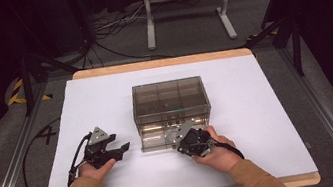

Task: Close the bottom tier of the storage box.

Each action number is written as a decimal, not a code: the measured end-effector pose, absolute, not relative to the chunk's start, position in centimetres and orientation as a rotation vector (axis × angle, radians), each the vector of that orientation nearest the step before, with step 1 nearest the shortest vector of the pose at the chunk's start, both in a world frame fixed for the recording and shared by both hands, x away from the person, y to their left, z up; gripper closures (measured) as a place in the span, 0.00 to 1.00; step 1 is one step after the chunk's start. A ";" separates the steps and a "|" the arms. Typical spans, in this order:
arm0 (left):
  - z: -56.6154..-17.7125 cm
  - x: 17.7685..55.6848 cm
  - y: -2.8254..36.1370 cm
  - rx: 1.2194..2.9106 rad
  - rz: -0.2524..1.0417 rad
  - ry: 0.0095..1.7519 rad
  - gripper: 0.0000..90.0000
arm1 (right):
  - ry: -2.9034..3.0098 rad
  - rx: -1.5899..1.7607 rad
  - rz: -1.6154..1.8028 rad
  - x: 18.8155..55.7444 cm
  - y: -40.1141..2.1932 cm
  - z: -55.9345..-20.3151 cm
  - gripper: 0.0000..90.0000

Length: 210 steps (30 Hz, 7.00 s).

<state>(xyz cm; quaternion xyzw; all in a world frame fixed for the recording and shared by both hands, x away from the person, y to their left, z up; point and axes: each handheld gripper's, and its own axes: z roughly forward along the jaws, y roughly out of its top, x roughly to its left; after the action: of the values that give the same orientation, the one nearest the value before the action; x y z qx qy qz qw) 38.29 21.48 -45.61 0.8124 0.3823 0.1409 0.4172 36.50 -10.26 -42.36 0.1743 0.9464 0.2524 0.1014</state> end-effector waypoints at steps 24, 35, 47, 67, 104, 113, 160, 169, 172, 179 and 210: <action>-45.6 38.3 21.5 2.044 0.355 0.955 0.38 | 2.747 0.559 0.753 37.7 -10.3 -42.7 1.00; -45.6 38.3 21.4 2.042 0.347 0.961 0.38 | 2.711 0.593 0.761 38.3 -10.5 -42.8 1.00; -45.6 38.3 21.5 2.042 0.346 0.961 0.38 | 2.682 0.604 0.774 38.8 -10.6 -42.8 1.00; -45.6 38.3 21.5 2.043 0.350 0.957 0.38 | 2.616 0.668 0.833 39.7 -10.8 -43.2 1.00; -45.6 38.2 21.5 2.041 0.351 0.954 0.38 | 2.597 0.716 0.890 40.1 -11.0 -43.4 1.00; -45.6 38.1 21.5 2.043 0.346 0.960 0.38 | 2.618 0.663 0.932 39.4 -10.9 -42.5 0.96; -45.6 37.9 21.5 2.051 0.357 0.954 0.37 | 2.455 0.826 1.020 36.8 -17.2 -39.1 0.21; -45.6 37.9 21.6 2.055 0.356 0.952 0.37 | 2.399 0.860 0.956 36.5 -18.8 -39.2 0.17; -45.6 37.9 21.5 2.052 0.351 0.958 0.37 | 2.385 0.877 0.952 36.5 -19.4 -39.2 0.17; -45.6 37.9 21.5 2.055 0.355 0.956 0.37 | 2.356 0.959 0.967 36.6 -21.5 -39.6 0.20; -45.6 38.0 21.5 2.057 0.358 0.958 0.37 | 2.245 1.200 0.972 36.8 -27.7 -43.0 0.20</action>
<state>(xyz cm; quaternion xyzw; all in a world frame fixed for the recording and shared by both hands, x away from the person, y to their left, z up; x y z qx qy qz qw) 37.95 21.52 -45.63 0.8168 0.3803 0.1423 0.4099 36.82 -27.65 -42.95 0.4310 0.8061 0.3489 0.2066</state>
